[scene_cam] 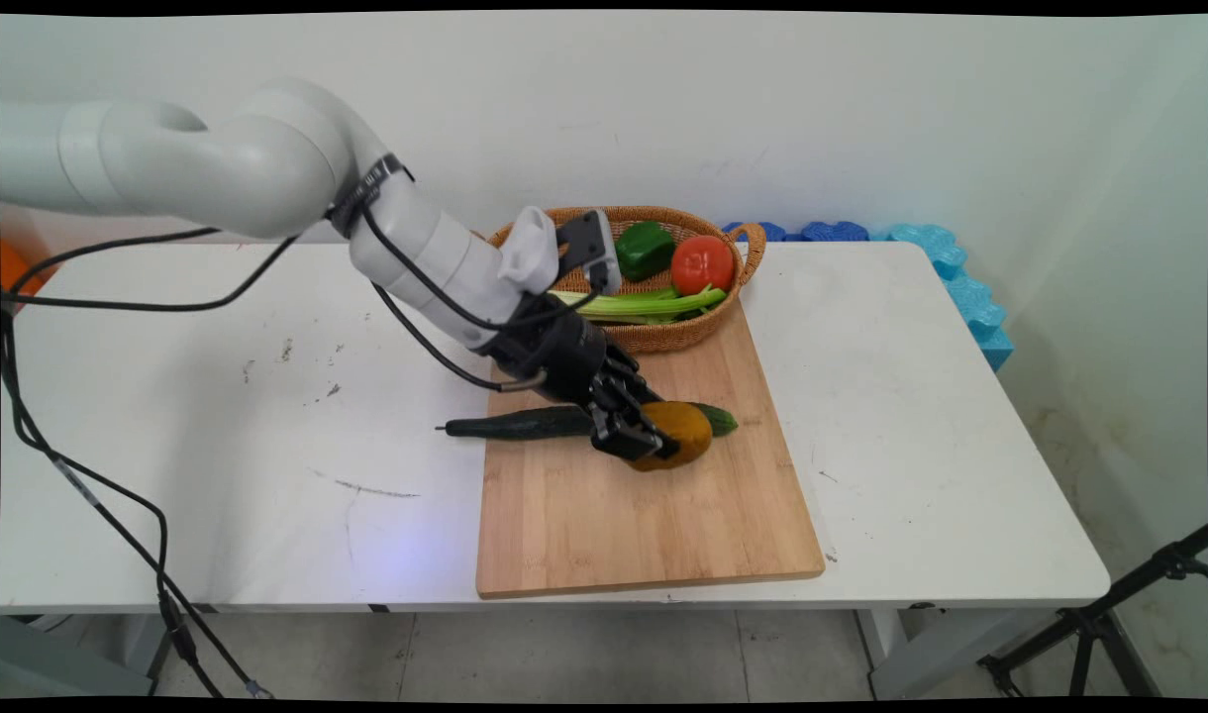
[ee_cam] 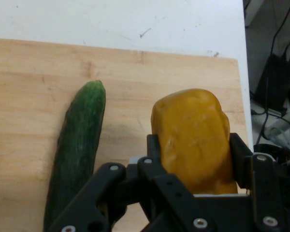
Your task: Place the picked object on the cutting board
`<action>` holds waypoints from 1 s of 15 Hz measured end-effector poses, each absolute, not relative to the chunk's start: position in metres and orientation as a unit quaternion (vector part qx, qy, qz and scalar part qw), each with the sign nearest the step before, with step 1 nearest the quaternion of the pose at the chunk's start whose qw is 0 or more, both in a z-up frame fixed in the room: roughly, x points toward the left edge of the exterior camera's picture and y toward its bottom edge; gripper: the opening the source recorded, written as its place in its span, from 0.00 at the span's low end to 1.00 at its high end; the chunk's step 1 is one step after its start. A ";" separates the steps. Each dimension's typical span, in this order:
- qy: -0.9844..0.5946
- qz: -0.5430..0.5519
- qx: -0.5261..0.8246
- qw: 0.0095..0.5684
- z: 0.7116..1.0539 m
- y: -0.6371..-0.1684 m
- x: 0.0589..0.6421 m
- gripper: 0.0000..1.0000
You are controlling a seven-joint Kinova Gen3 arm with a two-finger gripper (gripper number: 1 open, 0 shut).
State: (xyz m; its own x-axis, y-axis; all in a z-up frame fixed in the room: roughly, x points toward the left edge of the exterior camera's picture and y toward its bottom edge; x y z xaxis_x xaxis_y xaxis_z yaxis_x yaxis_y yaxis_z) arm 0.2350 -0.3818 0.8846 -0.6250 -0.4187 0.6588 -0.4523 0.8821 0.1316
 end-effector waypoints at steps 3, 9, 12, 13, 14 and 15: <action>-0.903 0.024 0.240 0.356 0.872 -0.383 0.232 0.00; -0.905 0.025 0.239 0.352 0.850 -0.384 0.229 0.00; -0.905 0.026 0.239 0.351 0.841 -0.386 0.227 0.00; -0.905 0.026 0.240 0.352 0.839 -0.386 0.226 0.00; -0.904 0.027 0.240 0.352 0.837 -0.387 0.225 0.00; -0.904 0.027 0.240 0.352 0.836 -0.387 0.225 0.00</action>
State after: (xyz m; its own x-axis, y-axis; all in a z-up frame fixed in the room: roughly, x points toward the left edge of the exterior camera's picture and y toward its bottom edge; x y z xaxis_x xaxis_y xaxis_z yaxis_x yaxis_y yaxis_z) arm 0.2249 -0.3872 0.8363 -0.6371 -0.4155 0.6492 -0.4532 0.8832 0.1205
